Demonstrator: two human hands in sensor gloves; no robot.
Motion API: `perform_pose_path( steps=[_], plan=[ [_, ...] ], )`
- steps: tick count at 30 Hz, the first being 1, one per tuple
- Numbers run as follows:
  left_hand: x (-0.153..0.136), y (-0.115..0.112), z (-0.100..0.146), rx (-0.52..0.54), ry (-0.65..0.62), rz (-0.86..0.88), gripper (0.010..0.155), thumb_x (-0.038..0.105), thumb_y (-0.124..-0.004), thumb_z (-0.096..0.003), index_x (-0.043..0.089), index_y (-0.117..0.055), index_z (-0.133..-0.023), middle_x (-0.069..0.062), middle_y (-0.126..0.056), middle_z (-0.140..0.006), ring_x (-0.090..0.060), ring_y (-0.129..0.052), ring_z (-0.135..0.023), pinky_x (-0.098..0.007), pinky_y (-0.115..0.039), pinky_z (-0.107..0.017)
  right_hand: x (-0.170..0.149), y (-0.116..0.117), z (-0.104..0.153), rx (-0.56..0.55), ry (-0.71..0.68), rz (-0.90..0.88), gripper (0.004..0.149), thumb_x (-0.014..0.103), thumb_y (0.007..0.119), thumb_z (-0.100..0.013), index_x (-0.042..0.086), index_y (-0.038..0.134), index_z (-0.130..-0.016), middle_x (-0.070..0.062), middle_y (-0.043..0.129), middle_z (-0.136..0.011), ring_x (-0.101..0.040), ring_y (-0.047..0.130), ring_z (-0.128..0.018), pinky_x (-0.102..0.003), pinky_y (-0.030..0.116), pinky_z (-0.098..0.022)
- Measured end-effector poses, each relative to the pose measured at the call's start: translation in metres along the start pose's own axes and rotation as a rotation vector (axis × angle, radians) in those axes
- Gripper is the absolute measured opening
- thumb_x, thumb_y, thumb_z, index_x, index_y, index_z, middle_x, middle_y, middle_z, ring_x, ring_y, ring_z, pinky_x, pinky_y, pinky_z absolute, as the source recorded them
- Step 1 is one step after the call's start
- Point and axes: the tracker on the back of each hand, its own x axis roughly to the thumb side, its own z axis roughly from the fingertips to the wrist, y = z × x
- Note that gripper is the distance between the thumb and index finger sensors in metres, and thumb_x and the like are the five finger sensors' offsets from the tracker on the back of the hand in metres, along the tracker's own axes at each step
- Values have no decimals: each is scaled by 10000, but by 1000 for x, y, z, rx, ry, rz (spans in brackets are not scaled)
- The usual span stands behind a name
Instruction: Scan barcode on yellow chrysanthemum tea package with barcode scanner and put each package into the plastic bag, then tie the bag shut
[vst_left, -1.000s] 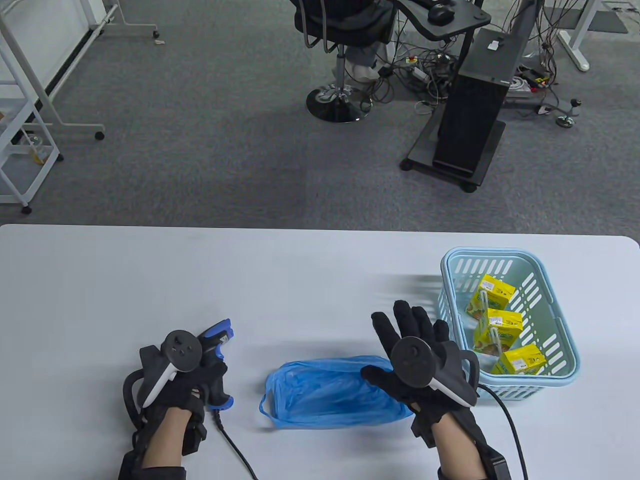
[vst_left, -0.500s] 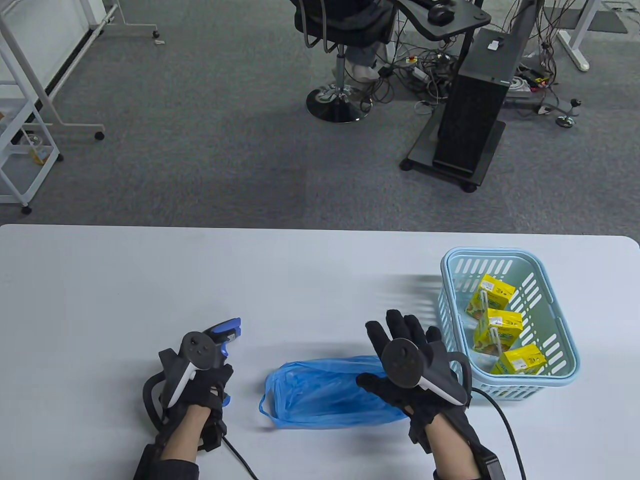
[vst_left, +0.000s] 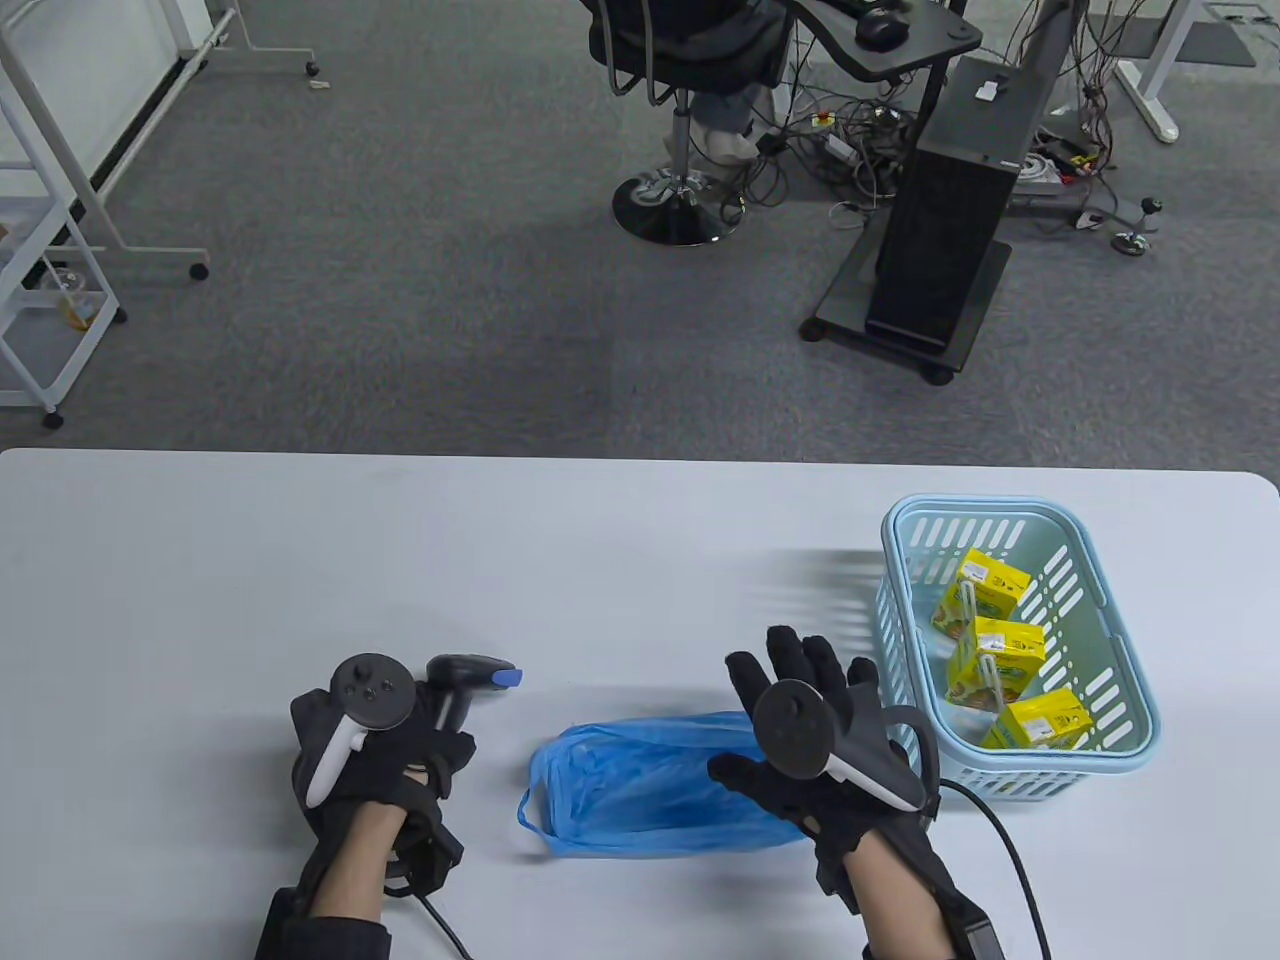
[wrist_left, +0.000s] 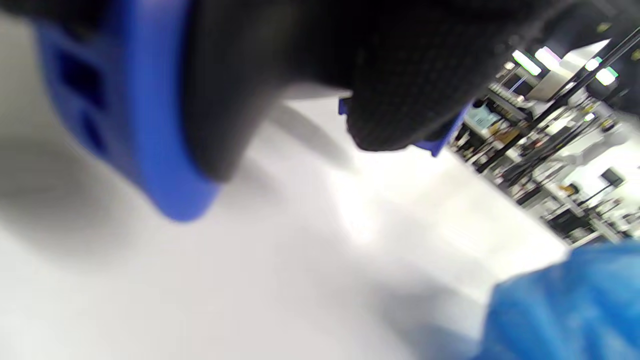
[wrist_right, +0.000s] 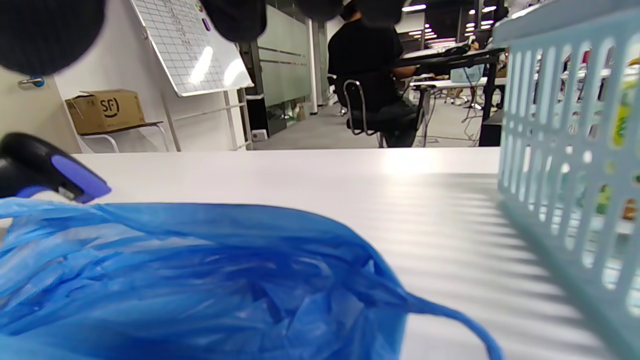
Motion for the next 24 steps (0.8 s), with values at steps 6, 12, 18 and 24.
perform_pose_path(
  steps=[6,12,18,24],
  plan=[
    [25,36,22,175,-193,52,650,322,-964,-445,300,-651,-1014,-209,-638,-1068,-558,-743,-943,-609,-797,-555,5,2,-1,27,-4,14,951,649,730,-310,246,436,-1120,-157,226,-1148,-446,306,-1069,-739,249,-696],
    [50,75,54,271,-386,96,637,350,-932,-470,424,-616,-1019,-187,-697,-1081,-500,-812,-940,-626,-758,-578,-3,-8,3,11,23,6,946,648,728,-315,236,451,-1120,-163,231,-1147,-449,306,-1067,-741,247,-693],
    [74,83,74,254,-503,56,640,371,-930,-467,407,-627,-1030,-58,-937,-871,-304,-1021,-731,-520,-826,-522,5,-22,11,-27,14,10,953,645,730,-318,234,435,-1126,-159,230,-1152,-450,297,-1071,-741,236,-697],
    [94,75,86,301,-599,8,651,371,-932,-461,307,-630,-1034,6,-953,-790,-198,-1036,-577,-465,-842,-483,25,-29,18,-60,-36,41,947,647,725,-318,237,444,-1123,-156,267,-1156,-447,326,-1073,-731,273,-711]
  ],
)
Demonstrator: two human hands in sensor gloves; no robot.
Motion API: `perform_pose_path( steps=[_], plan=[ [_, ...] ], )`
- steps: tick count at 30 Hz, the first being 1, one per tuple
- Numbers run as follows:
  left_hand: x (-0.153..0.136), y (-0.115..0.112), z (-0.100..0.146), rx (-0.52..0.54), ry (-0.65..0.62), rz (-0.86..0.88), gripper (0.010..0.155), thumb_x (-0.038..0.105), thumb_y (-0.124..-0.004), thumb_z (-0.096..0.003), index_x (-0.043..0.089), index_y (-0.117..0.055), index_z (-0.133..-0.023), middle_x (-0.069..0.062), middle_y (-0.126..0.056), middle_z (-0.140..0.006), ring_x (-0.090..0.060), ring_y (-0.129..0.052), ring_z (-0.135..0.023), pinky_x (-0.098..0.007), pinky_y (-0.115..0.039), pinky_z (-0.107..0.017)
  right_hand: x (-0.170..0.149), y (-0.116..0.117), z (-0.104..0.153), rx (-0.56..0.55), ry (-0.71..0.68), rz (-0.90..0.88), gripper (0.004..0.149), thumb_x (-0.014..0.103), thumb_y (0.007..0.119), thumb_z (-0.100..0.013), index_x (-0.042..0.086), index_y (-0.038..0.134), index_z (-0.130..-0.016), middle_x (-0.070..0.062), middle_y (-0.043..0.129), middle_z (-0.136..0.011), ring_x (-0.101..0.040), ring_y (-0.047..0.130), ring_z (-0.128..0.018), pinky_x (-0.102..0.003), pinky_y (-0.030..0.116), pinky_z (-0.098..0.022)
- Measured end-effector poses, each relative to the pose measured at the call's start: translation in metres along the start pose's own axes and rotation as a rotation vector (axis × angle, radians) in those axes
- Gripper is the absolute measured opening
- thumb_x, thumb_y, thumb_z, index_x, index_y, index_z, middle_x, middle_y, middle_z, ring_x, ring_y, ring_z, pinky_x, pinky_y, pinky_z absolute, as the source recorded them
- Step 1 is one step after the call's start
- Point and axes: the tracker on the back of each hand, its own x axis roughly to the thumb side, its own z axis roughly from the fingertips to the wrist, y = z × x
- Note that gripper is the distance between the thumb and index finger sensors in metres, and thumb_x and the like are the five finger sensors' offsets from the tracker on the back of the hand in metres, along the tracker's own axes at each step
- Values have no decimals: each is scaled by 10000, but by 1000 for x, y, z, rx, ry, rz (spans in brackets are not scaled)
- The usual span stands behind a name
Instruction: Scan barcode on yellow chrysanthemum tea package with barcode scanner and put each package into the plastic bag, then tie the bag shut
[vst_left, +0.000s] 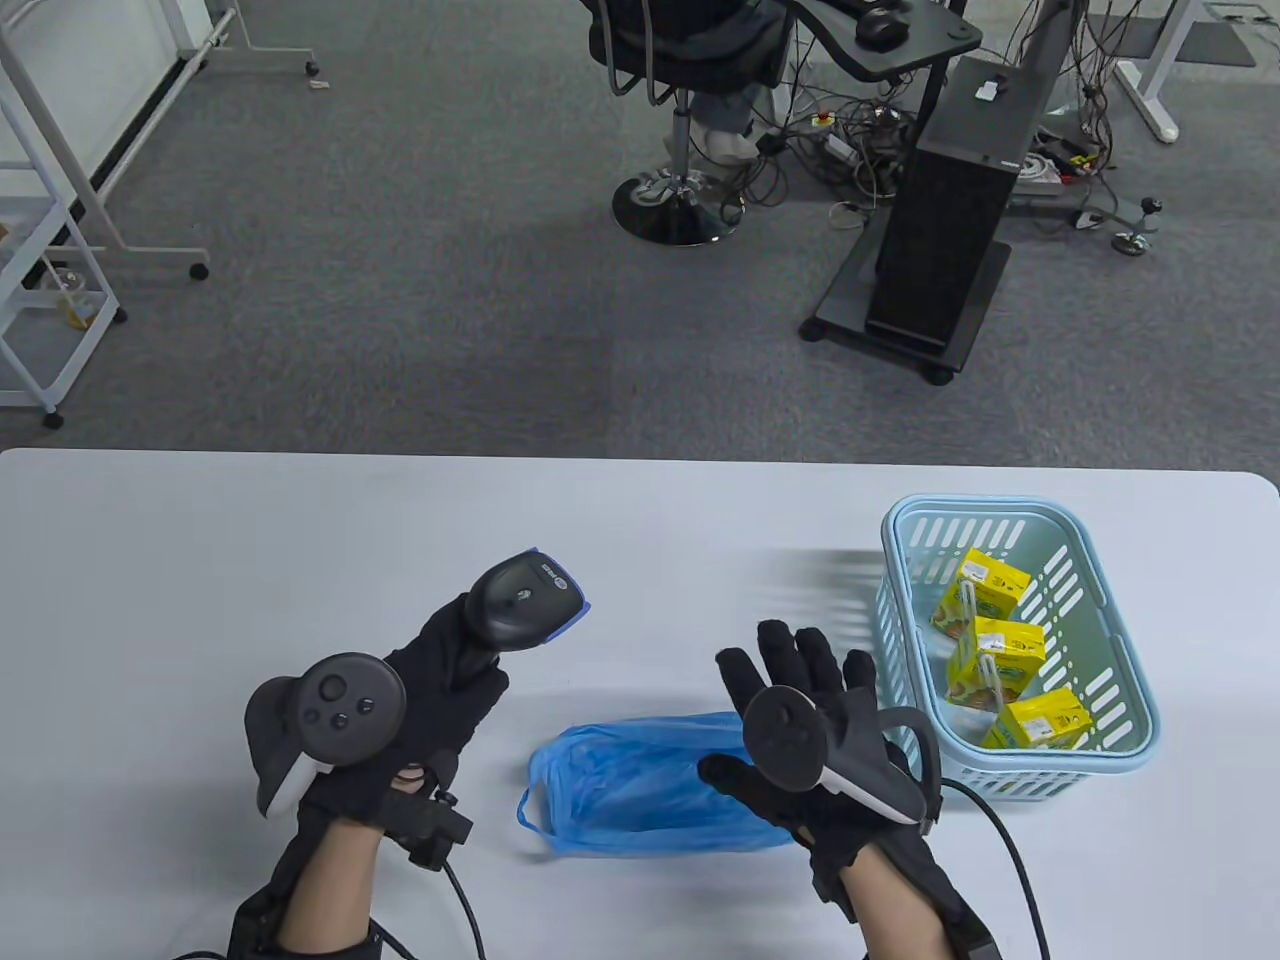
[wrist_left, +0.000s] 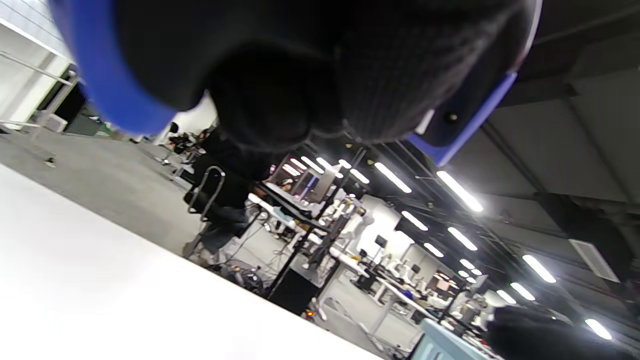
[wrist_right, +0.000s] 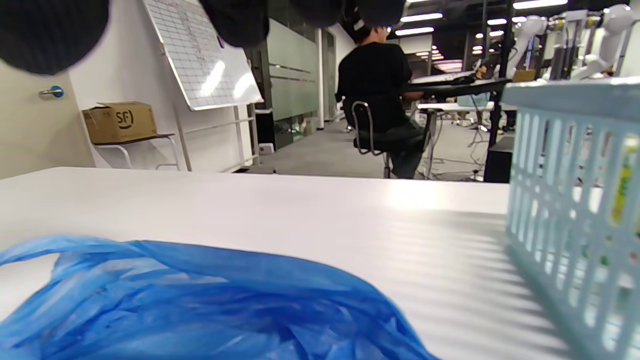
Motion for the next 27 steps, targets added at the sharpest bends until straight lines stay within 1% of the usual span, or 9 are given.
perform_pose_path(
  steps=[2,6,9,11,15,18,22,24,27],
  plan=[
    [6,1,1,24,-36,13,636,392,-940,-456,277,-670,-1021,15,-973,-756,-182,-1046,-538,-455,-853,-461,6,-1,1,-10,-15,10,945,648,723,-317,237,449,-1122,-151,286,-1158,-447,343,-1072,-726,299,-717],
    [17,5,6,122,-107,16,586,473,-928,-457,312,-727,-983,47,-1006,-698,-151,-1060,-479,-429,-871,-431,12,-1,2,-12,-31,26,942,647,723,-316,237,453,-1120,-148,327,-1157,-435,387,-1071,-704,366,-727],
    [21,10,9,139,-124,35,571,488,-924,-461,345,-729,-978,55,-1007,-696,-140,-1065,-479,-424,-884,-420,7,-7,3,-36,-10,30,940,648,723,-315,232,462,-1117,-146,375,-1152,-426,455,-1061,-675,447,-727],
    [23,14,11,142,-135,63,573,500,-927,-459,349,-735,-977,56,-1012,-699,-134,-1088,-495,-417,-934,-393,-3,-15,4,-55,23,13,938,650,723,-315,226,472,-1113,-154,421,-1143,-448,529,-1037,-667,529,-705],
    [28,20,13,169,-170,121,577,503,-939,-456,341,-747,-976,21,-1014,-752,-188,-1124,-565,-406,-972,-355,-33,-37,2,-99,104,-8,926,636,736,-317,218,496,-1108,-156,473,-1131,-440,594,-1017,-652,599,-678],
    [30,22,15,165,-159,100,575,505,-937,-457,339,-748,-974,4,-1012,-773,-215,-1127,-567,-398,-970,-349,-64,-55,-8,-96,193,44,912,627,735,-323,206,515,-1101,-156,516,-1114,-404,642,-996,-632,636,-661],
    [32,23,15,178,-157,56,571,505,-930,-459,340,-747,-974,19,-1018,-750,-193,-1122,-548,-390,-955,-359,-107,-76,-22,-87,333,52,879,609,733,-333,188,563,-1086,-165,539,-1101,-395,630,-989,-624,619,-668],
    [33,22,15,163,-158,48,572,506,-927,-460,340,-746,-976,26,-1021,-737,-181,-1122,-535,-389,-950,-364,-127,-80,-34,-70,384,46,849,595,738,-336,176,610,-1063,-163,545,-1097,-397,627,-987,-623,606,-674],
    [34,22,14,145,-161,36,572,506,-924,-459,338,-746,-976,41,-1024,-712,-155,-1118,-501,-388,-943,-369,-157,-76,-54,-6,459,68,789,561,746,-343,162,656,-1017,-158,565,-1081,-388,636,-976,-595,600,-682]
  ],
)
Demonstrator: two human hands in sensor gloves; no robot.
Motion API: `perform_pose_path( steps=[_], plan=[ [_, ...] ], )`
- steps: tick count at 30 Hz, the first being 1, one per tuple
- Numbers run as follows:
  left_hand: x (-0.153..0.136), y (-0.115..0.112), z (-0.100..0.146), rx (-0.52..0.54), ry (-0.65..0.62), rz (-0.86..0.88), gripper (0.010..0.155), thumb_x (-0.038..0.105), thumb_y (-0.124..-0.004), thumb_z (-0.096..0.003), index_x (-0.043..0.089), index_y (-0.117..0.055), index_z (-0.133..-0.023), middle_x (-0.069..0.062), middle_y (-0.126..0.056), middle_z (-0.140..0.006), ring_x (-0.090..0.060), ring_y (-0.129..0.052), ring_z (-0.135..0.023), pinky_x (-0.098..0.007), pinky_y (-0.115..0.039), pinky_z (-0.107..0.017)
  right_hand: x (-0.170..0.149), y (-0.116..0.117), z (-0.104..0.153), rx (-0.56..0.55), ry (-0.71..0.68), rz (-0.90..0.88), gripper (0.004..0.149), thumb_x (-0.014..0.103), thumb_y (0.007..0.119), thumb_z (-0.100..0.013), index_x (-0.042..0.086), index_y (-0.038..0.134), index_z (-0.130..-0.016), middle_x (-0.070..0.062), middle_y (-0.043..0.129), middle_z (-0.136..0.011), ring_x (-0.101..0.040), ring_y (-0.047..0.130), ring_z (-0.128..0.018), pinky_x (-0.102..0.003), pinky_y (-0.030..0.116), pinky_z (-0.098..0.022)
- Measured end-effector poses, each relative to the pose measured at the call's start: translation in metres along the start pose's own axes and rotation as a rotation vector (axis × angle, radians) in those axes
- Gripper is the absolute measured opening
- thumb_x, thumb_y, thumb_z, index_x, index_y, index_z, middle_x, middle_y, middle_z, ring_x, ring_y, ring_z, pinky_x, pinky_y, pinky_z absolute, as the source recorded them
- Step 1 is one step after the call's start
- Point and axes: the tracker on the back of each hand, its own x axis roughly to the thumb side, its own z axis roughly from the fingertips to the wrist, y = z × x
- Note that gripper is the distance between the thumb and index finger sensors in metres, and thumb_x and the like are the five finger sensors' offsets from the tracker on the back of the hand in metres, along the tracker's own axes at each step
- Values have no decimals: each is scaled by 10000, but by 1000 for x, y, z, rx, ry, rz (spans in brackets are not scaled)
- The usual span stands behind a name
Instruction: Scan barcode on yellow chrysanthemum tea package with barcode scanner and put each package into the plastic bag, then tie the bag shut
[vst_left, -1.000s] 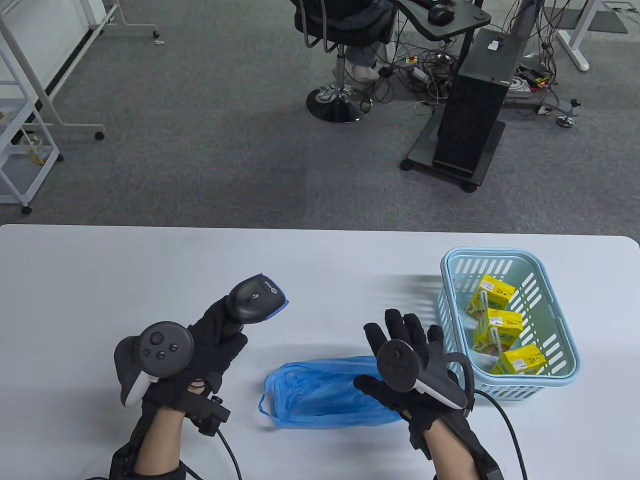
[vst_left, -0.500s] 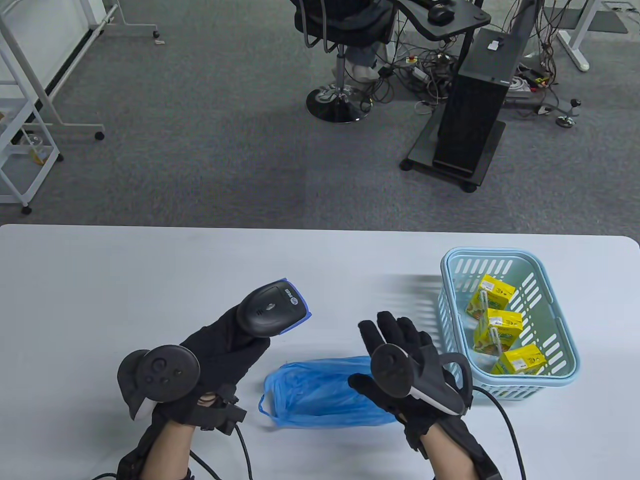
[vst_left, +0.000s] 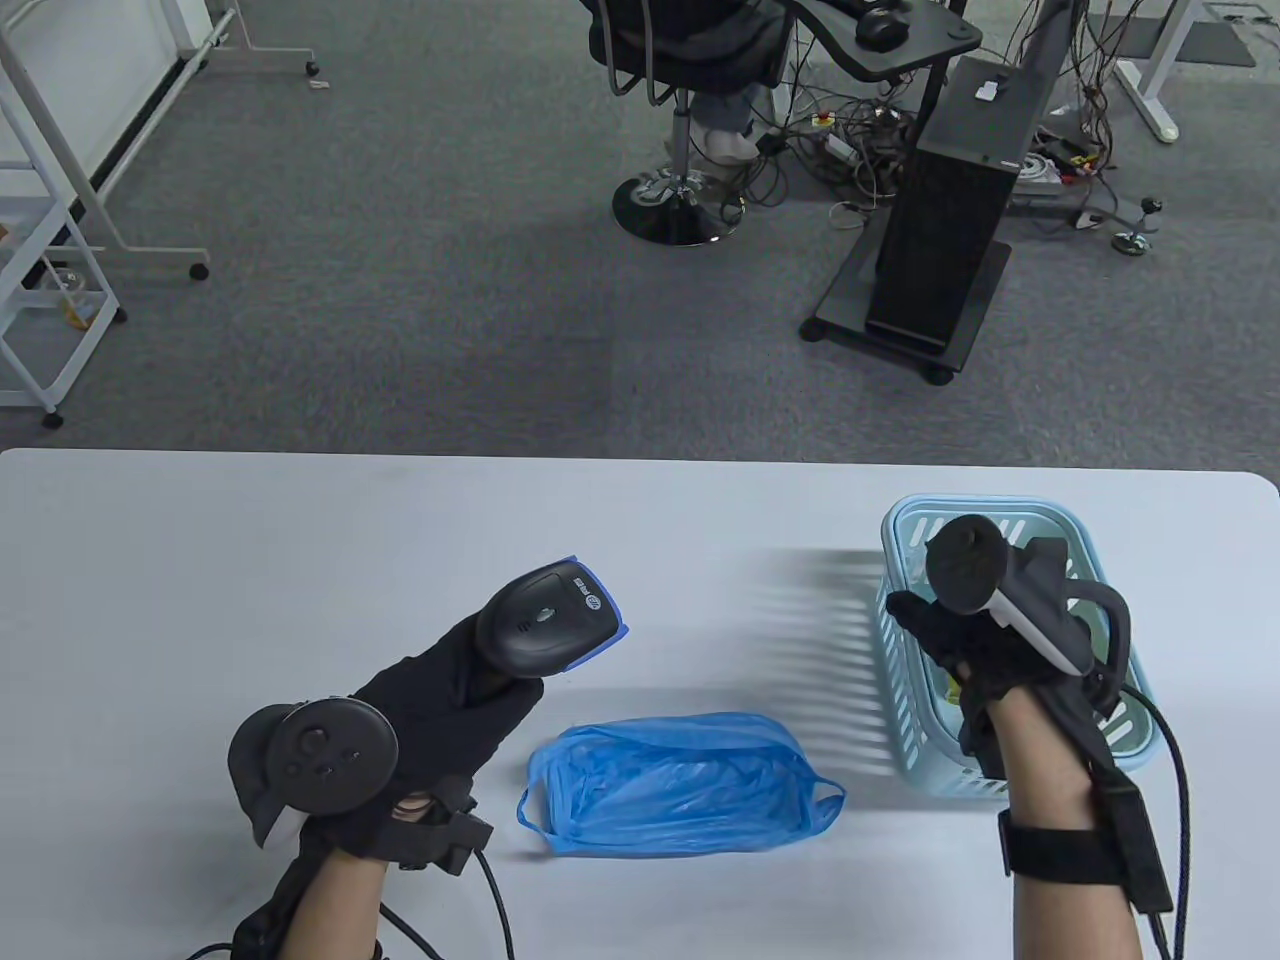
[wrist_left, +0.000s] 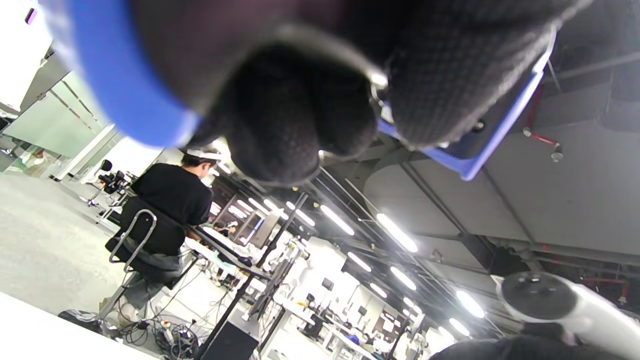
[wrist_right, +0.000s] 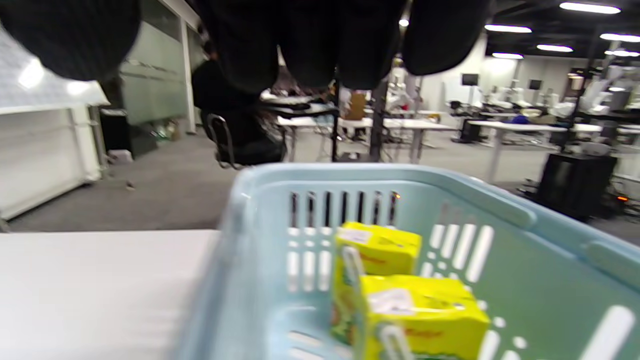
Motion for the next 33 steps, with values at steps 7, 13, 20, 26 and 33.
perform_pose_path(
  steps=[7,13,20,26,33],
  plan=[
    [-20,17,0,48,70,43,574,504,-914,-466,333,-738,-985,37,-1015,-717,-150,-1104,-495,-396,-929,-384,-23,32,-56,141,161,76,752,476,755,-361,132,552,-998,-165,536,-1047,-372,651,-950,-550,643,-663],
    [-25,18,5,14,90,43,578,511,-905,-472,323,-738,-993,27,-1013,-726,-161,-1103,-508,-402,-925,-390,-31,63,-81,223,275,192,715,492,757,-342,144,618,-951,-155,608,-1008,-362,721,-912,-531,707,-629],
    [-14,19,0,-19,44,46,581,516,-899,-474,320,-739,-996,19,-1012,-734,-171,-1101,-519,-409,-921,-399,-37,87,-88,337,368,272,848,564,744,-323,110,574,-1019,-178,596,-1025,-379,729,-917,-529,723,-623],
    [-12,13,-1,-7,10,37,581,518,-899,-471,320,-740,-994,23,-1013,-731,-169,-1101,-517,-405,-922,-397,-43,87,-92,346,465,285,825,580,730,-344,96,584,-995,-205,612,-1010,-392,775,-884,-529,761,-589],
    [-12,13,-1,-29,32,24,582,518,-900,-471,320,-741,-995,20,-1012,-734,-174,-1100,-521,-408,-919,-401,-58,111,-87,477,535,147,926,638,713,-315,79,520,-1027,-227,586,-1010,-375,796,-867,-503,776,-582]
  ],
)
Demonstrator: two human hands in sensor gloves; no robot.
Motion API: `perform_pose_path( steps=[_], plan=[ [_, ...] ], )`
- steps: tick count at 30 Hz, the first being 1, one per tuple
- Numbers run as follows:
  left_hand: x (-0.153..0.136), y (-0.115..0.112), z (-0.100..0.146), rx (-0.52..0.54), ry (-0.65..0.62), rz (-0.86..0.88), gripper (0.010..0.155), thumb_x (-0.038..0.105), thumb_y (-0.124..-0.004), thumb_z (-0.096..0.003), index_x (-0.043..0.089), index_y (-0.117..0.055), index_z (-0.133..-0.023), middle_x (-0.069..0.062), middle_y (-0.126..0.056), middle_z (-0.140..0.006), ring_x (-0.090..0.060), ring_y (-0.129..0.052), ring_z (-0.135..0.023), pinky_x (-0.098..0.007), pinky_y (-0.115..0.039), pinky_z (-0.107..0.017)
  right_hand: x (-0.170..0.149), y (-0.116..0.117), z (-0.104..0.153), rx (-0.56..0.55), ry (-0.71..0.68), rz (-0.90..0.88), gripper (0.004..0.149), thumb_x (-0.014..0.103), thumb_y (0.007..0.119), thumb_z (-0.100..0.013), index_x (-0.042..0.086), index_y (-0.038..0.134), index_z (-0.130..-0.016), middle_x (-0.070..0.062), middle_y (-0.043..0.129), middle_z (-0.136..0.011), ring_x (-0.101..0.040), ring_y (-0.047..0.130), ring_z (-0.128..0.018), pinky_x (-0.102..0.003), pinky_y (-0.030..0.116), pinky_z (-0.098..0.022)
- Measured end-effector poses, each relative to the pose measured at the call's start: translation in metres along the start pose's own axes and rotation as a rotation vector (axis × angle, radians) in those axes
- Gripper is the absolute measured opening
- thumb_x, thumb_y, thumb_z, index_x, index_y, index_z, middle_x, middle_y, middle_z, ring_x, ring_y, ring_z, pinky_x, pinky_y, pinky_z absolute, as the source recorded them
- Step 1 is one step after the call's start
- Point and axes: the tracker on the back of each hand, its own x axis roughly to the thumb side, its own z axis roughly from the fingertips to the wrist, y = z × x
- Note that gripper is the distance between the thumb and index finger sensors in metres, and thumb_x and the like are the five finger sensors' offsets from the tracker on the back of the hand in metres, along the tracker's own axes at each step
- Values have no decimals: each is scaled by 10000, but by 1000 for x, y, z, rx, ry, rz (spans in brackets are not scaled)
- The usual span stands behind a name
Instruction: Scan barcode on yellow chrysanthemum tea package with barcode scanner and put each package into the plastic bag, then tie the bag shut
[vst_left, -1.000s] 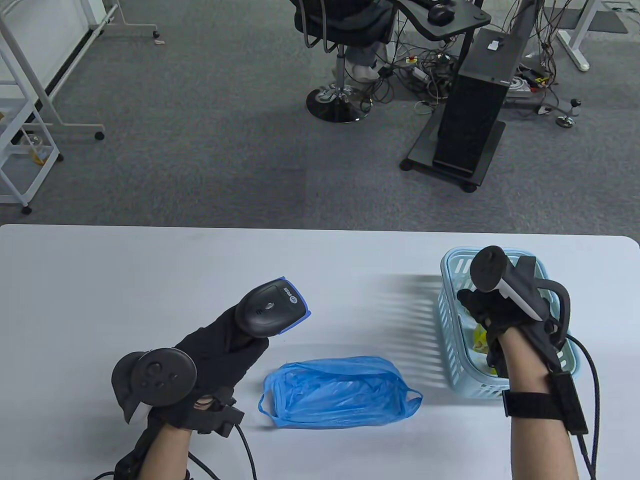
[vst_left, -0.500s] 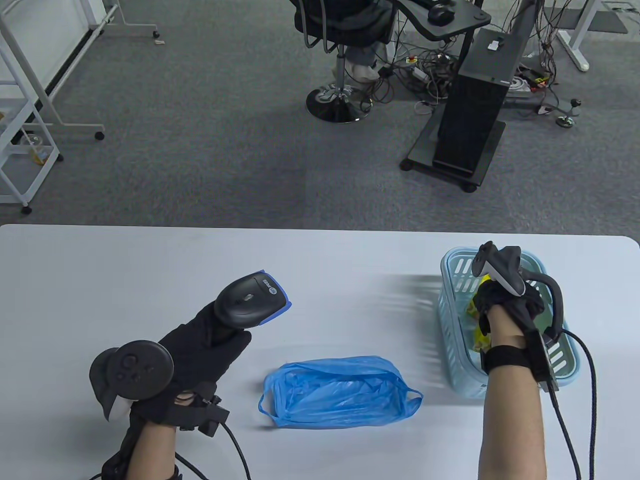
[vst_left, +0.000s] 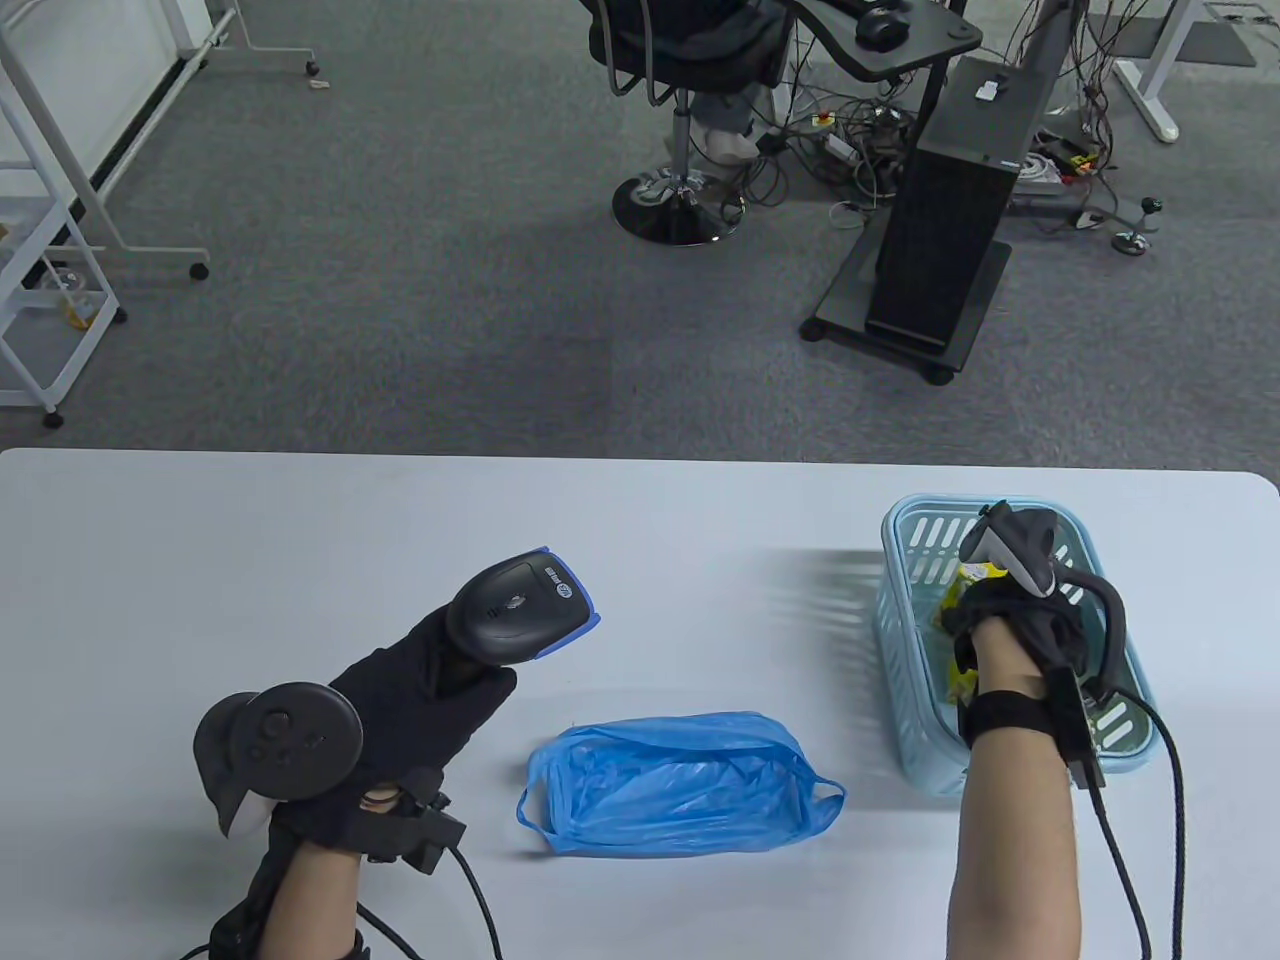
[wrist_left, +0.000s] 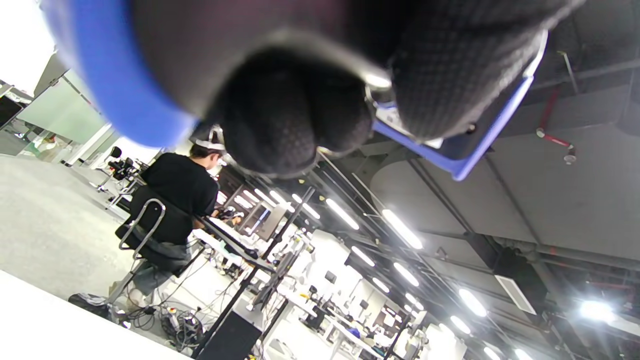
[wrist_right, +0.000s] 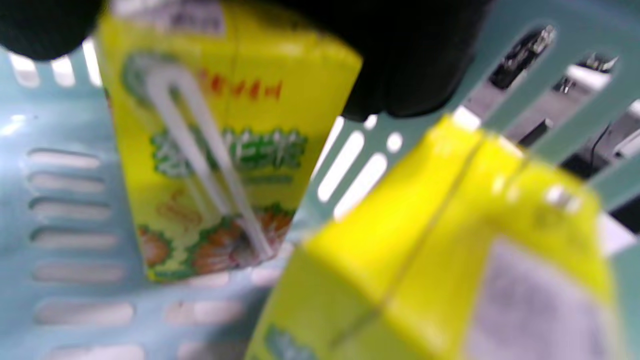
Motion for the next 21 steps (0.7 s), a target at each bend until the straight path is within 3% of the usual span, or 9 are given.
perform_pose_path(
  steps=[11,16,21],
  plan=[
    [11,-10,-3,-47,-31,-29,584,520,-898,-472,315,-743,-996,17,-1011,-738,-178,-1099,-527,-411,-918,-404,-8,-7,11,-36,-33,21,753,565,805,-296,161,703,-924,-185,655,-980,-370,872,-794,-488,823,-536],
    [19,-9,-2,-49,-58,-36,583,518,-900,-472,315,-744,-996,14,-1009,-746,-183,-1099,-537,-411,-917,-407,-20,-24,37,-117,-60,-24,755,550,813,-295,134,720,-919,-196,642,-986,-389,858,-796,-509,825,-526],
    [33,-7,1,-54,-109,-49,581,529,-912,-464,338,-757,-990,13,-1016,-742,-176,-1105,-526,-398,-923,-395,-35,-48,83,-224,-125,-147,759,544,819,-297,126,720,-923,-203,639,-984,-391,851,-794,-504,873,-465]
  ],
)
